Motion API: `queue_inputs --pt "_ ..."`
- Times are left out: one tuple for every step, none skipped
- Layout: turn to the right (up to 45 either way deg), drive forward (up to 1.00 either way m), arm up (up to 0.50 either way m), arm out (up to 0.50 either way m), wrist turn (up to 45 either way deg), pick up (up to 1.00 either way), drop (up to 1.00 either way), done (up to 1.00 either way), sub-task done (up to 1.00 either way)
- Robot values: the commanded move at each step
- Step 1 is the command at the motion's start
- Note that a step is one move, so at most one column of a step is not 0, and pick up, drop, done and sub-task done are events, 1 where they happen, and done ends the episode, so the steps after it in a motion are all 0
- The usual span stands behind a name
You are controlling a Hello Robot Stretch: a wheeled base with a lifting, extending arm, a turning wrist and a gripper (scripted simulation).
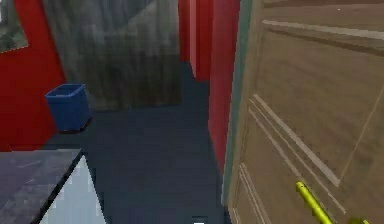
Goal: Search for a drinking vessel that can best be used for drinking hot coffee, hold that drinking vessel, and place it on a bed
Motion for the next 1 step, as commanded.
queue_inputs --pt "0.0 0.65 0.00 0.00 0.0 0.00 0.00 0.00 0.00"
